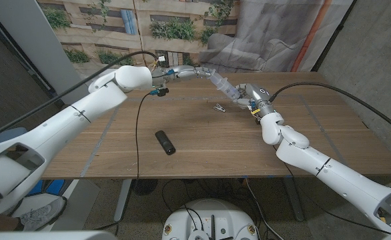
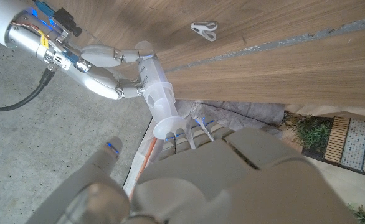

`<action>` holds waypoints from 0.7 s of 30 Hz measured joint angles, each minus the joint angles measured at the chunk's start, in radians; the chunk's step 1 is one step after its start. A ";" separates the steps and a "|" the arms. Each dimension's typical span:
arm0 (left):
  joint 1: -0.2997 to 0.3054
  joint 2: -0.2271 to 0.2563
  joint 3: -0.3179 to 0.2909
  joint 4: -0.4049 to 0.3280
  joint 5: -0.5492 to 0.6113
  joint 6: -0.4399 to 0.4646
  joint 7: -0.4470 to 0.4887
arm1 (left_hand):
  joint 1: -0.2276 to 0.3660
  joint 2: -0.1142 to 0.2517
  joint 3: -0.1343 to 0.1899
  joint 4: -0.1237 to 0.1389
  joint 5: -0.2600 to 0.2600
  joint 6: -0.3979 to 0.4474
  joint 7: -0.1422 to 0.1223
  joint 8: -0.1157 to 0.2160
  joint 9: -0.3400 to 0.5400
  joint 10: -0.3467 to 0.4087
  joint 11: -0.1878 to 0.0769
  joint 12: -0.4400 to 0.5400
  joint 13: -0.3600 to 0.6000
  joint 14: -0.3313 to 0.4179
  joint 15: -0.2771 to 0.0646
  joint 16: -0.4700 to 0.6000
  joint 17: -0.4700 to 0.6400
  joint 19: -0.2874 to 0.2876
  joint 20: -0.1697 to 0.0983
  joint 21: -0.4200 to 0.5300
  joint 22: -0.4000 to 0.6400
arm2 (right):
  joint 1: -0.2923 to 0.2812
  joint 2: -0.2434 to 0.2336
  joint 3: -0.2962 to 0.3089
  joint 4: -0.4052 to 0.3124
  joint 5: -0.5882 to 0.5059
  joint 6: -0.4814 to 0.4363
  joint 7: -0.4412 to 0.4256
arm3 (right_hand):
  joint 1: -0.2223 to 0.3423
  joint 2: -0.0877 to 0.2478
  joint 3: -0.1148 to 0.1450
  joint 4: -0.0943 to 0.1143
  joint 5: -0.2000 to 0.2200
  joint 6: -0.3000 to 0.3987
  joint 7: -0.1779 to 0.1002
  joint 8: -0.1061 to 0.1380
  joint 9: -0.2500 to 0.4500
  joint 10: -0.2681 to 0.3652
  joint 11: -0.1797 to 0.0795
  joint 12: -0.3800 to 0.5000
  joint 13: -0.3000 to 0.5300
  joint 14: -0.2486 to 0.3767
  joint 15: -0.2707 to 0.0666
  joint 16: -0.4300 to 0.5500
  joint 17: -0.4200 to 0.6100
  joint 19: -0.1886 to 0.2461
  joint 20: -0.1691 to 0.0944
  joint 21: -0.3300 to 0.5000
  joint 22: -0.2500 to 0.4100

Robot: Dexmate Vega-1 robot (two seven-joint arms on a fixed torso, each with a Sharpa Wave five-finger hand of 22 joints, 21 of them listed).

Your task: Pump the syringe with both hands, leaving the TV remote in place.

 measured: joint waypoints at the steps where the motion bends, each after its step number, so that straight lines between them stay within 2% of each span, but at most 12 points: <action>1: -0.001 -0.001 0.001 0.001 0.000 0.000 0.000 | 0.000 0.000 0.000 0.000 0.000 0.000 0.000 0.000 0.000 0.000 0.000 0.000 0.000 0.000 0.000 0.000 0.000 0.000 0.000 0.000 0.000 | 0.000 0.000 0.000 0.000 0.000 0.001 -0.002 | 0.000 0.000 0.000 0.000 0.000 0.002 -0.002 -0.001 0.000 0.000 0.000 0.000 0.000 0.000 0.000 0.000 0.000 0.000 0.000 0.000 0.000; 21: -0.015 -0.023 0.023 0.021 0.009 -0.005 -0.014 | 0.000 0.000 0.000 0.008 0.000 -0.004 0.004 -0.004 0.000 -0.002 0.002 -0.001 0.001 0.000 0.000 -0.004 0.000 0.000 0.000 0.000 0.000 | -0.004 0.007 0.009 0.002 -0.001 0.011 -0.024 | 0.000 0.000 -0.002 -0.002 0.000 0.009 -0.009 -0.005 0.005 0.006 0.006 0.000 0.000 0.000 0.000 -0.003 0.006 0.000 0.000 0.000 0.000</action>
